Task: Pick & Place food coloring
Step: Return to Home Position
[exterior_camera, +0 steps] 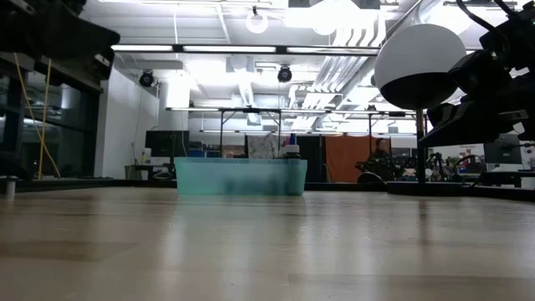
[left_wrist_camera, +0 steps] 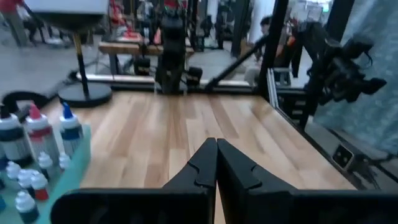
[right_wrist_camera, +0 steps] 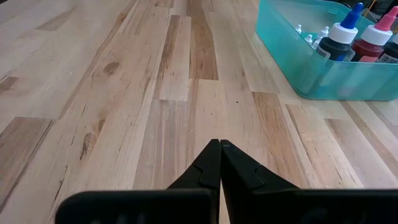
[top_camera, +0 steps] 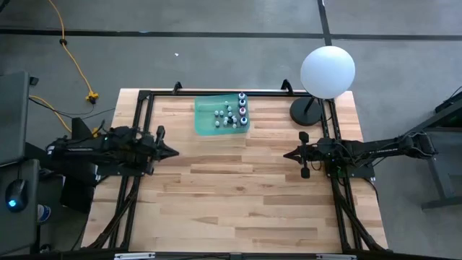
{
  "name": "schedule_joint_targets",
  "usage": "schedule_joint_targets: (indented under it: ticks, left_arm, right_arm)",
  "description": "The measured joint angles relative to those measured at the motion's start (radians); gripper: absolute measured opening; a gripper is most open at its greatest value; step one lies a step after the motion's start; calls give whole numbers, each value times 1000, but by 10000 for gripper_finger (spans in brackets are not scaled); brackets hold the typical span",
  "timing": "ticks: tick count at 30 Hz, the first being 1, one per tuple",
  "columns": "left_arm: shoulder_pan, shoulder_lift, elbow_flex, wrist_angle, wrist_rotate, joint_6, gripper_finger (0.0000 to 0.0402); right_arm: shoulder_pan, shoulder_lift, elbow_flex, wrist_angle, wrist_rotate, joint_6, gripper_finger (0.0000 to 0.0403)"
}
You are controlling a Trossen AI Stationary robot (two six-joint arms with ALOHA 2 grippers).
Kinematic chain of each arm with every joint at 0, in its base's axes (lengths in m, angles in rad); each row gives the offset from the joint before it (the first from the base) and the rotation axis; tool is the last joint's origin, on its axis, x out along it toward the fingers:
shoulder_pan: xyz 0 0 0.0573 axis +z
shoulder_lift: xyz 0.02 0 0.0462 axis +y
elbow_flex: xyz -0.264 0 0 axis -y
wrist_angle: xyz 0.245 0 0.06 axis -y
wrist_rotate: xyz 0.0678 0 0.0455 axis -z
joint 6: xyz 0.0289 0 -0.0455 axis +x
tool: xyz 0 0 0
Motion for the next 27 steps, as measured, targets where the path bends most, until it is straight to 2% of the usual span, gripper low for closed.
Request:
schedule_joint_targets:
  ticks: [7,14,19,22,27]
  left_arm:
    - [0,-100,-4,21,-34,9,1]
    - [0,-103,-138,309,14,-23,1]
    - [0,-101,-190,311,13,-56,1]
    - [0,-102,-207,354,-32,-49,0]
    - [0,-102,-208,336,-87,-28,0]
  right_arm:
    - [0,0,0,0,0,0,0]
    - [0,0,0,0,0,0,0]
    - [0,0,0,0,0,0,0]
    - [0,0,0,0,0,0,0]
    - [0,0,0,0,0,0,0]
